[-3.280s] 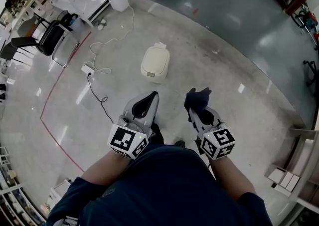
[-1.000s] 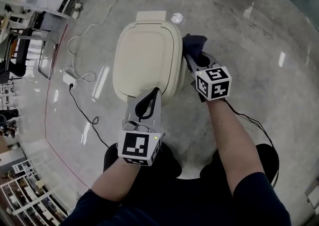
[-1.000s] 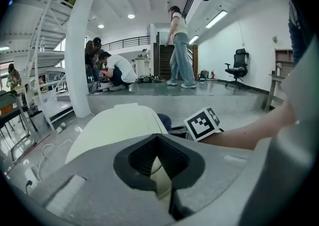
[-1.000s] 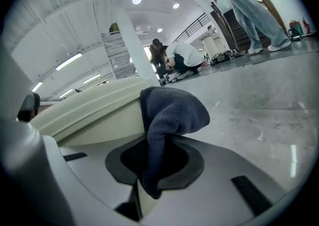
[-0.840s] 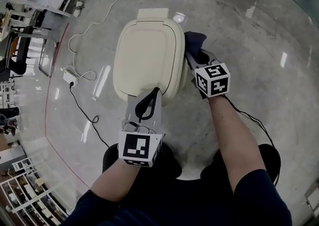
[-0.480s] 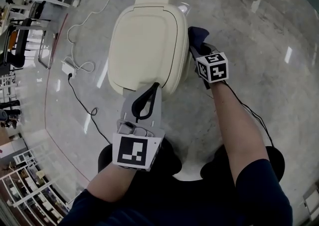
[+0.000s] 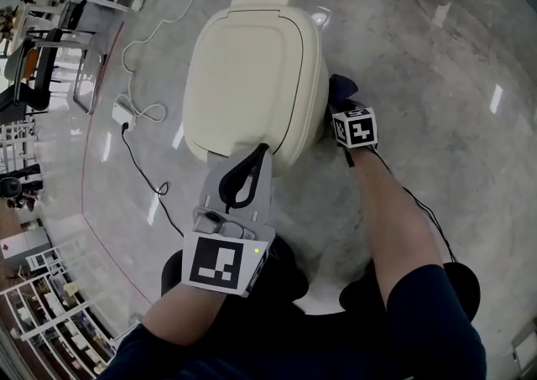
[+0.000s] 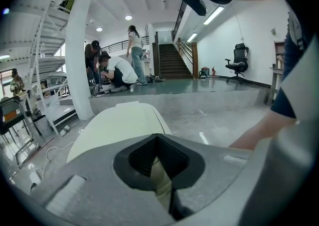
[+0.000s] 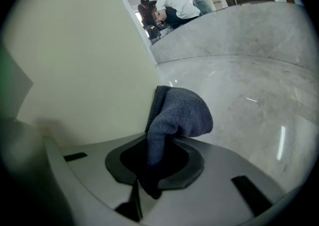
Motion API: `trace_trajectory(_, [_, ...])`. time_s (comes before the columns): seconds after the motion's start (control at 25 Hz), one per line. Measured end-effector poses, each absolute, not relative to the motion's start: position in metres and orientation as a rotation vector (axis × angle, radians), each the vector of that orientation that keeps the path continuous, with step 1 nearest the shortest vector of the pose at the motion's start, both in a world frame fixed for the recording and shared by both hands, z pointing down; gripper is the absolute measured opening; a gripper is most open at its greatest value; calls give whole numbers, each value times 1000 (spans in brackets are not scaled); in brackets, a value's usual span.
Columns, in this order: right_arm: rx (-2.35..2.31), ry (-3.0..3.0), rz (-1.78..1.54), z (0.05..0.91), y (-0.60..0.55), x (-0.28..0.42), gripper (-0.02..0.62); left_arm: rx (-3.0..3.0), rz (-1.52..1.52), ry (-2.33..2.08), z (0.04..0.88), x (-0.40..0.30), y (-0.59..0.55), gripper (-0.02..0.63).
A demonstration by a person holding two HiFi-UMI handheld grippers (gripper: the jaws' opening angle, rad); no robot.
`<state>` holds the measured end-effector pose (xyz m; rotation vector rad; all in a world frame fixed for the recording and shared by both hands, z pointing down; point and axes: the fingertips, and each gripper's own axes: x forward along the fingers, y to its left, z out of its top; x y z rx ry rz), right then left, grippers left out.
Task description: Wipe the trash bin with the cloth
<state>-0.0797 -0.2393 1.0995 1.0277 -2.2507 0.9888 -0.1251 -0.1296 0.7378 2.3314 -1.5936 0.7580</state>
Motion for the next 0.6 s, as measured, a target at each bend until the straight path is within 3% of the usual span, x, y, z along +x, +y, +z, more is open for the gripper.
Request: trace_trajectory(0.6, [1135,-2495,953,911,-239,-76,54,2319,732,-1456,734,-131,-132,-3])
